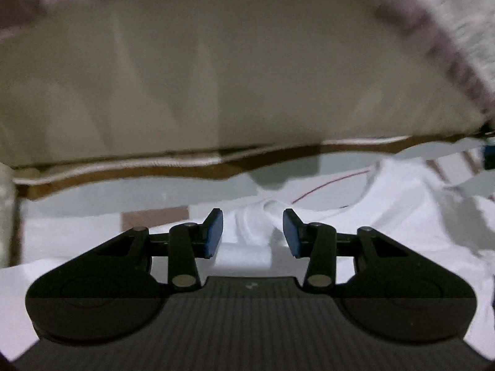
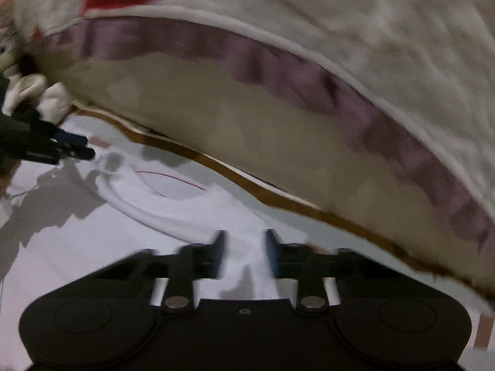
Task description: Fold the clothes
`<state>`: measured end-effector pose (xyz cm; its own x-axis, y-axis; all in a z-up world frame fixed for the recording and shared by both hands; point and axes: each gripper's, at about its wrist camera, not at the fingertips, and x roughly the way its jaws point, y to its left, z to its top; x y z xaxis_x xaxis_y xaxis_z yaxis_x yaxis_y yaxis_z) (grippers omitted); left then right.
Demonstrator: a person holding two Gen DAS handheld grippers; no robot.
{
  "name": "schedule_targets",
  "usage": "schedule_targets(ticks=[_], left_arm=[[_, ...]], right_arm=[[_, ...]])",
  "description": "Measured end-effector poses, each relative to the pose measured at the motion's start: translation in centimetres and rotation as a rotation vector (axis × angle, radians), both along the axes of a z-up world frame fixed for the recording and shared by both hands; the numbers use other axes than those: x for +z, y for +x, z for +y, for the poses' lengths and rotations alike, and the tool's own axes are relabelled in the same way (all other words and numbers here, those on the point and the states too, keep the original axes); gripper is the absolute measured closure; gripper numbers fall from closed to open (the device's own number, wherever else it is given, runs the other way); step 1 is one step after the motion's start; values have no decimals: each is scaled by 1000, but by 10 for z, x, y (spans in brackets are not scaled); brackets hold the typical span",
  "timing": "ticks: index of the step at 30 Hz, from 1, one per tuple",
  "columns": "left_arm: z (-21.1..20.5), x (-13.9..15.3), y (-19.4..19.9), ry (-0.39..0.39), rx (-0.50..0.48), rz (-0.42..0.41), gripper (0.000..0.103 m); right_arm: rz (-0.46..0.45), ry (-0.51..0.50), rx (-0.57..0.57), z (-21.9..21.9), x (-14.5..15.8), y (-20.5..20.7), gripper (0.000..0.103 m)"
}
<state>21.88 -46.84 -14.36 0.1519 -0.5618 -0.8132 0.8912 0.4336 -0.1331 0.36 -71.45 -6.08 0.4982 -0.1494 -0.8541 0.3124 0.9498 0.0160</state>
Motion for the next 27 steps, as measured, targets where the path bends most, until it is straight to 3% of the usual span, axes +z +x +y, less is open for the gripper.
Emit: schedule_targets(ticks=[4,7,9,13,15,16,17,18,21,27], left_arm=[[-2,-12,-5,10,8,-35,61],[-5,-18,-2,4,10,-17,59],[-8,-22,1,2,13,-2,55],[-13,-31,6,-3,17,28,50],[-14,-32,2,-10,7,-10,54],[-14,-31,1,-12,2,-34,62],[-13,-30,0,-15,-3,-59,90],[-13,-30,-1,-17,-8,-84,96],[-12,-22,2,-52,-5,-119,96],[-20,-9,16,-102,17,-85,96]], right_arm=[[60,-25,60,2,-2,-1,84],[109,-41,115,6,-3,6,77],[105,-12,118,6,-11,18,67],[105,40,141,8,-28,40,68],[136,-8,217,23,-43,50,68],[142,-36,242,29,-49,56,68],[135,-48,254,31,-54,60,68],[126,-58,256,31,-58,65,67],[87,-74,210,20,-69,81,61],[32,23,120,-6,-102,92,61]])
